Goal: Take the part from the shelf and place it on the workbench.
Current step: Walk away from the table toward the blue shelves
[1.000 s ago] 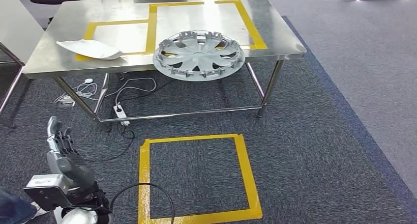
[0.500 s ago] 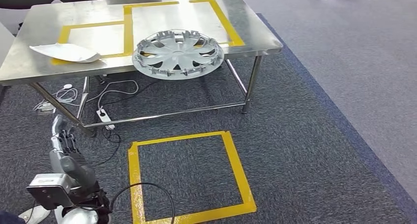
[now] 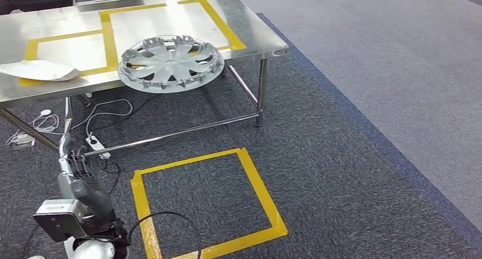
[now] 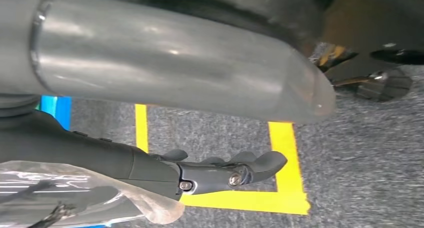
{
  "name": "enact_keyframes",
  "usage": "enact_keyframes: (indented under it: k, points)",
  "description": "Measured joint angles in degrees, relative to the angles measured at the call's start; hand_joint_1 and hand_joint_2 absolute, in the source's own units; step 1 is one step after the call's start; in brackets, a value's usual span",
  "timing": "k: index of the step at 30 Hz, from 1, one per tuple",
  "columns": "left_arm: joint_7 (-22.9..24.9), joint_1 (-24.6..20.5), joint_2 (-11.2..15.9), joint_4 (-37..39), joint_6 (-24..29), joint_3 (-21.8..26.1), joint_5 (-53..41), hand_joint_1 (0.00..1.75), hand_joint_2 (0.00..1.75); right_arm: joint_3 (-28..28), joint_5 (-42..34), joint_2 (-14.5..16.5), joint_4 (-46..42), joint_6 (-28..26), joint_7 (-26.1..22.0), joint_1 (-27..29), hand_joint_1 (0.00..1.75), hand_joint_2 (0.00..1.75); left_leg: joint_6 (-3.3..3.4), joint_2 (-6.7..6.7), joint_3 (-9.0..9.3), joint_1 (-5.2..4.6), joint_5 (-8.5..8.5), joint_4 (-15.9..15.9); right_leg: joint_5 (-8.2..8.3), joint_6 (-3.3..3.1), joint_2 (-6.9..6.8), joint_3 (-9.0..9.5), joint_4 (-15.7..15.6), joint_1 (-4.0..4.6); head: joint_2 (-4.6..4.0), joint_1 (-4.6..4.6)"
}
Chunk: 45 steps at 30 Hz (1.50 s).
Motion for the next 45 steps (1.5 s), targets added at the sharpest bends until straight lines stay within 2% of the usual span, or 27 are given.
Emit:
enact_keyframes:
  k: [1,3,6,8,9,10,12,14,16,18,19,21,23,24,25,28,29,32,34,36,37,38,39,41,42,43,45]
  points:
    - [0.0,0.0,0.0,0.0,0.0,0.0,0.0,0.0,0.0,0.0,0.0,0.0,0.0,0.0,0.0,0.1,0.0,0.0,-0.34,0.27,0.02,0.01,-0.09,0.0,0.22,-0.32,0.49,-0.05,-0.1,-0.09,0.0,0.01]
    - [0.1,-0.1,0.0,0.0,0.0,-0.1,-0.1,0.0,0.0,-0.1,0.0,0.0,0.0,0.0,-0.1,0.2,0.0,0.0,-0.98,-1.19,-0.5,0.15,-1.58,1.5,0.73,-1.07,1.44,-0.04,-0.5,-0.33,0.0,-0.23]
    - [0.1,0.0,0.1,0.0,0.0,-0.1,-0.3,0.0,0.0,-0.2,0.0,0.0,0.0,0.0,-0.3,0.0,0.0,0.0,-1.46,-4.47,-4.8,0.41,-7.09,11.8,1.26,-1.84,3.11,-0.24,-0.6,-0.36,0.0,-0.71]
    - [0.1,0.1,0.2,0.1,0.0,-0.1,-0.4,0.0,0.0,-0.2,0.0,0.0,0.0,0.0,-0.3,0.1,0.0,0.0,-1.49,-4.85,-6.82,0.43,-8.17,16.5,1.39,-1.92,4.41,-0.48,-0.5,-0.26,0.0,-0.72]
    - [0.1,0.1,0.3,0.1,0.0,-0.1,-0.4,0.0,0.0,-0.2,0.0,0.0,0.0,0.0,-0.3,0.1,0.0,0.0,-1.4,-4.94,-6.37,0.44,-7.01,15.6,1.43,-1.88,5.07,-0.54,-0.4,-0.25,0.0,-0.72]
    - [0.1,0.1,0.3,0.1,0.0,-0.1,-0.4,0.0,0.0,-0.2,0.0,0.1,0.0,0.0,-0.3,0.2,0.0,0.0,-1.24,-5.23,-4.87,0.45,-4.95,12.4,1.46,-1.82,5.76,-0.56,-0.2,-0.25,0.0,-0.72]
    - [0.1,0.1,0.3,0.2,0.0,0.0,-0.4,0.0,0.0,-0.2,0.0,0.1,0.0,0.0,-0.3,0.1,0.0,0.0,-0.73,-7.33,-1.2,0.57,-1.5,4.3,1.54,-1.55,7.01,-0.76,0.1,-0.21,0.0,-0.7]
    - [0.1,0.1,0.3,0.2,0.0,0.0,-0.4,0.0,0.0,-0.2,0.0,0.2,0.0,0.0,-0.3,0.0,0.0,0.0,-0.35,-8.97,0.38,0.57,-0.61,0.4,1.76,-0.92,8.03,-1.35,0.3,-0.26,0.0,-0.69]
    - [0.1,0.1,0.3,0.2,0.0,-0.1,-0.4,0.0,0.0,-0.2,0.0,0.2,0.0,0.0,-0.3,0.1,0.0,0.0,0.04,-8.4,0.29,0.49,-0.43,0.0,2.1,-0.09,8.87,-2.05,0.2,-0.44,0.0,-0.68]
    - [0.1,0.0,0.3,0.2,0.0,-0.1,-0.4,0.0,0.0,-0.2,0.0,0.2,0.0,0.0,-0.3,0.2,0.0,0.0,0.68,-7.21,0.35,0.64,0.05,-0.5,1.21,0.53,7.57,-3.08,1.5,-0.48,0.0,-0.54]
    - [0.1,0.0,0.3,0.2,0.0,-0.1,-0.4,0.0,0.0,-0.2,0.0,0.2,0.0,0.0,-0.3,0.2,0.0,0.0,0.95,-6.52,0.36,0.75,0.25,-0.8,-0.17,0.78,6.32,-4.22,3.7,-0.46,0.0,-0.43]
    - [0.1,0.1,0.3,0.2,0.0,-0.1,-0.4,0.0,0.0,-0.2,0.0,0.2,0.0,0.0,-0.3,0.1,0.0,0.0,1.16,-5.13,0.18,0.7,0.34,-0.8,-4.04,1.25,4.22,-7.5,11.0,-0.58,0.0,-0.21]
    - [0.1,0.2,0.3,0.2,0.0,-0.1,-0.4,0.0,0.0,-0.2,0.0,0.2,0.0,0.0,-0.3,0.1,0.0,0.0,1.16,-3.71,0.08,0.68,0.34,-0.8,-5.91,1.69,3.71,-9.75,16.4,-0.79,0.0,-0.2]
    - [0.1,0.2,0.3,0.2,0.0,-0.1,-0.4,0.0,0.0,-0.2,0.0,0.2,0.0,0.0,-0.3,0.2,0.0,0.0,1.13,-3.07,0.09,0.68,0.33,-0.8,-5.25,1.83,3.51,-9.31,16.0,-0.9,0.0,-0.2]
    - [0.1,0.2,0.3,0.2,0.0,-0.1,-0.4,0.0,0.0,-0.2,0.0,0.2,0.0,0.0,-0.3,0.2,0.0,0.0,1.05,-2.5,0.14,0.7,0.28,-0.8,-3.65,1.9,3.13,-7.63,13.2,-1.0,0.0,-0.2]
    - [0.1,0.1,0.3,0.2,0.0,-0.1,-0.4,0.0,0.0,-0.2,0.0,0.2,0.0,0.0,-0.3,0.1,0.0,0.0,0.29,-1.11,0.34,0.44,-0.04,-0.5,0.26,1.47,0.92,-1.14,1.9,-0.96,0.0,-0.25]
    - [0.1,0.1,0.3,0.2,0.0,-0.1,-0.4,0.0,0.0,-0.2,0.0,0.2,0.0,0.0,-0.3,0.1,0.0,0.0,-0.04,-0.77,0.39,0.3,-0.08,-0.5,0.43,1.11,0.62,-0.31,0.4,-0.84,0.0,-0.31]
    - [0.1,0.0,0.3,0.2,0.0,-0.2,-0.4,0.0,0.0,-0.2,0.0,0.2,0.0,0.0,-0.4,0.2,0.0,0.0,-1.0,-0.23,0.54,0.4,-0.28,-0.3,0.52,-0.14,1.73,-0.41,0.2,-0.66,0.0,-0.46]
    - [0.1,-0.1,0.3,0.2,0.0,-0.2,-0.4,0.0,0.0,-0.2,0.0,0.2,0.0,0.0,-0.3,0.2,0.0,0.0,-1.57,-2.02,-0.41,0.63,-2.4,2.3,0.82,-0.93,2.57,-0.44,0.0,-0.76,0.0,-0.65]
    - [0.1,0.0,0.3,0.2,0.0,-0.2,-0.4,0.0,0.0,-0.2,0.0,0.2,0.0,0.0,-0.3,0.1,0.0,0.0,-1.71,-4.25,-3.56,0.69,-6.47,9.6,1.04,-1.48,3.54,-0.64,0.0,-0.68,0.0,-0.91]
    - [0.1,0.1,0.3,0.2,0.0,-0.2,-0.4,0.0,0.0,-0.2,0.0,0.2,0.0,0.0,-0.3,0.0,0.0,0.0,-1.66,-4.68,-5.33,0.67,-8.15,13.6,1.1,-1.64,4.11,-0.75,0.0,-0.56,0.0,-0.93]
    - [0.2,0.1,0.3,0.2,0.0,-0.2,-0.4,0.0,0.0,-0.2,0.0,0.2,0.0,0.0,-0.3,0.1,0.0,0.0,-1.56,-4.83,-6.5,0.66,-8.82,16.2,1.15,-1.71,4.7,-0.8,0.0,-0.44,0.0,-0.96]
    - [0.2,0.2,0.3,0.2,0.0,-0.2,-0.4,0.0,0.0,-0.2,0.1,0.2,0.0,0.0,-0.3,0.2,0.0,0.0,-1.39,-4.92,-6.65,0.65,-8.18,16.5,1.18,-1.74,5.36,-0.8,0.0,-0.34,0.0,-0.95]
    - [0.4,0.2,0.3,0.3,0.0,-0.2,-0.4,0.0,0.0,-0.2,0.2,0.2,0.0,0.0,-0.2,0.2,0.0,0.0,-0.89,-5.59,-4.02,0.64,-4.14,10.6,1.2,-1.73,6.73,-0.67,0.1,-0.21,0.0,-0.96]
    - [0.4,0.1,0.4,0.3,0.0,-0.2,-0.4,0.0,0.0,-0.2,0.2,0.3,0.0,0.0,-0.1,0.2,0.0,0.0,-0.58,-6.82,-2.12,0.68,-2.29,6.6,1.22,-1.66,7.36,-0.68,0.2,-0.19,0.0,-0.92]
    - [0.5,0.1,0.4,0.3,0.0,-0.2,-0.4,0.0,0.0,-0.2,0.2,0.3,0.0,0.0,-0.1,0.2,0.0,0.0,-0.37,-8.02,-0.67,0.71,-1.1,3.2,1.25,-1.5,7.95,-0.83,0.4,-0.18,0.0,-0.88]
    - [0.5,0.2,0.4,0.3,0.0,-0.2,-0.5,0.0,0.0,-0.2,0.3,0.3,0.0,0.0,-0.1,0.2,0.0,0.0,-0.18,-9.54,0.31,0.6,-0.74,0.4,1.47,-0.87,8.93,-1.45,0.6,-0.39,0.0,-0.83]
